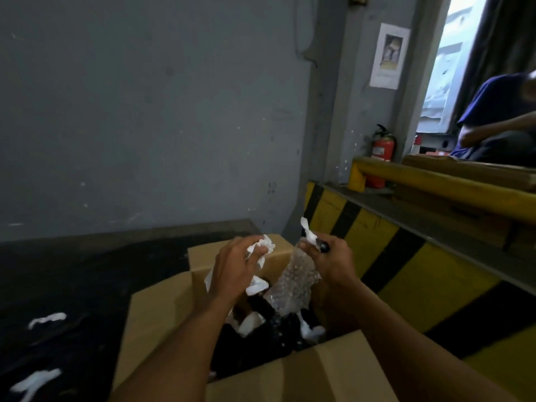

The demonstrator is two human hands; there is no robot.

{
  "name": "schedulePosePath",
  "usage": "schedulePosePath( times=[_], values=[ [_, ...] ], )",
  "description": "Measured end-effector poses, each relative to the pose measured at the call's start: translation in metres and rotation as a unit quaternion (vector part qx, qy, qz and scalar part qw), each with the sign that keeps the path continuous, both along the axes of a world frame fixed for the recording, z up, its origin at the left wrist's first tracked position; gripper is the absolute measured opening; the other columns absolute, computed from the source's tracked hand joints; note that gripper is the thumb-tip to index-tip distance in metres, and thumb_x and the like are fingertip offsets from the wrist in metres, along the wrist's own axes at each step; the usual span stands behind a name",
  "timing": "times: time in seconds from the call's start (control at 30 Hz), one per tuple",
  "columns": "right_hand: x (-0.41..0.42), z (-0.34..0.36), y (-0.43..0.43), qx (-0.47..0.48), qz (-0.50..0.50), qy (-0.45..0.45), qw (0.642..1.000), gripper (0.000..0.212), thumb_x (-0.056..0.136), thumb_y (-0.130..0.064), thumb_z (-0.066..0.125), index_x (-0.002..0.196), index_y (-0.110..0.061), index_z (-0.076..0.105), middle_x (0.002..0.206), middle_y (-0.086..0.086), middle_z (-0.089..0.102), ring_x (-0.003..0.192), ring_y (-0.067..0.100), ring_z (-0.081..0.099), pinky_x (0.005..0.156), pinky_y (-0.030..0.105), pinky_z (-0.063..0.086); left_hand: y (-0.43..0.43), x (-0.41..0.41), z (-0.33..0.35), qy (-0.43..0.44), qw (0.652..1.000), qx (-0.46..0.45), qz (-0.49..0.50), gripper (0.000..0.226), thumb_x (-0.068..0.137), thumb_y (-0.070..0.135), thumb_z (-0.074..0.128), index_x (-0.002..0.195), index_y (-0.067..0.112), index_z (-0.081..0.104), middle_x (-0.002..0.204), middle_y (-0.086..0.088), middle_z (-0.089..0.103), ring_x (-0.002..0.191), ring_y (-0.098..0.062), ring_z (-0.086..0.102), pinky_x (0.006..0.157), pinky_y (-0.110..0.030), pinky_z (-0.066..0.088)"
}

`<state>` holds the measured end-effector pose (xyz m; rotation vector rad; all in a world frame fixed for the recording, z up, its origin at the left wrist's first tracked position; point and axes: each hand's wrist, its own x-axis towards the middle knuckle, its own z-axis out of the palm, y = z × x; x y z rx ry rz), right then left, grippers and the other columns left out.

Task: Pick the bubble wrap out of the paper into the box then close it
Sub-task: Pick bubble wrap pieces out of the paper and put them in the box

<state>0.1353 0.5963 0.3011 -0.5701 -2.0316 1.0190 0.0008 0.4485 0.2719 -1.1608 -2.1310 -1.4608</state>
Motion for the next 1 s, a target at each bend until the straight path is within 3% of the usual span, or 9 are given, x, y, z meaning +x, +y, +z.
schedulePosePath(
  times=[0.1,0.23,0.33,0.47,0.57,0.7,0.83,0.93,1.0],
  values=[
    [0.004,-0.023,0.031,0.007,0.019,-0.038,0.999,0.023,0.087,-0.026,0.07,0.068,-0.014,0.064,0.056,-0.007,0.061,0.052,-0.002,0.052,0.05,0.021,0.043,0.03,0.011,-0.021,-0.014,1.0,-0.021,0.012,0.021,0.089,0.029,0.065,0.109,0.022,0.071,0.106,0.002,0.07,0.097,-0.015,0.063,0.081,-0.02,0.041],
    [-0.003,-0.06,0.052,0.01,0.067,-0.076,0.995,0.014,0.084,-0.033,0.071,0.091,-0.022,0.074,0.077,-0.007,0.072,0.074,0.007,0.067,0.069,0.036,0.056,0.042,0.016,-0.052,-0.073,0.995,-0.07,0.016,0.024,0.089,0.036,0.065,0.11,0.026,0.069,0.107,0.003,0.068,0.098,-0.013,0.062,0.083,-0.026,0.046],
    [-0.012,-0.082,0.06,-0.002,0.119,-0.124,0.985,0.039,0.077,-0.038,0.076,0.113,-0.024,0.069,0.101,-0.007,0.073,0.093,0.008,0.067,0.082,0.037,0.056,0.041,0.014,-0.069,-0.123,0.982,-0.14,0.006,0.03,0.086,0.043,0.066,0.114,0.033,0.065,0.114,0.004,0.063,0.102,-0.015,0.06,0.088,-0.031,0.047],
    [-0.022,-0.102,0.065,-0.021,0.135,-0.214,0.967,0.083,0.064,-0.048,0.083,0.137,-0.03,0.048,0.134,0.001,0.053,0.116,0.017,0.055,0.096,0.028,0.047,0.037,0.01,-0.08,-0.158,0.968,-0.194,0.02,0.053,0.084,0.047,0.066,0.132,0.029,0.052,0.129,0.002,0.055,0.111,-0.018,0.055,0.094,-0.034,0.046],
    [-0.025,-0.1,0.065,-0.06,0.141,-0.207,0.966,0.074,0.072,-0.038,0.082,0.137,-0.024,0.048,0.125,-0.005,0.054,0.106,0.011,0.054,0.09,0.025,0.047,0.039,0.006,-0.082,-0.184,0.962,-0.198,0.048,0.051,0.091,0.045,0.058,0.134,0.02,0.049,0.131,-0.003,0.057,0.115,-0.022,0.055,0.095,-0.033,0.044],
    [-0.032,-0.094,0.073,-0.073,0.136,-0.215,0.964,0.054,0.082,-0.027,0.075,0.13,-0.013,0.055,0.114,-0.001,0.061,0.106,0.015,0.056,0.085,0.024,0.044,0.036,0.006,-0.079,-0.175,0.957,-0.224,0.063,0.033,0.094,0.039,0.055,0.117,0.018,0.064,0.111,-0.005,0.069,0.097,-0.019,0.063,0.081,-0.027,0.046],
    [-0.038,-0.095,0.074,-0.086,0.138,-0.216,0.963,0.039,0.081,-0.02,0.076,0.116,-0.01,0.062,0.085,-0.006,0.06,0.095,0.015,0.057,0.076,0.02,0.042,0.033,0.007,-0.074,-0.154,0.954,-0.249,0.063,0.036,0.09,0.037,0.062,0.121,0.018,0.063,0.119,-0.004,0.066,0.106,-0.02,0.06,0.083,-0.023,0.043],
    [-0.038,-0.093,0.071,-0.093,0.144,-0.205,0.964,0.034,0.079,-0.026,0.077,0.109,-0.013,0.066,0.097,0.007,0.07,0.096,0.021,0.064,0.088,0.032,0.052,0.033,0.01,-0.064,-0.153,0.954,-0.248,0.065,0.034,0.092,0.038,0.059,0.118,0.017,0.066,0.116,-0.005,0.068,0.106,-0.021,0.061,0.087,-0.025,0.046],
    [-0.036,-0.091,0.07,-0.088,0.152,-0.202,0.963,0.03,0.082,-0.024,0.074,0.108,-0.011,0.066,0.094,0.005,0.069,0.092,0.017,0.063,0.085,0.027,0.05,0.032,0.013,-0.06,-0.145,0.956,-0.247,0.069,0.031,0.095,0.036,0.054,0.117,0.017,0.067,0.113,-0.007,0.069,0.103,-0.021,0.062,0.085,-0.024,0.045]
  ],
)
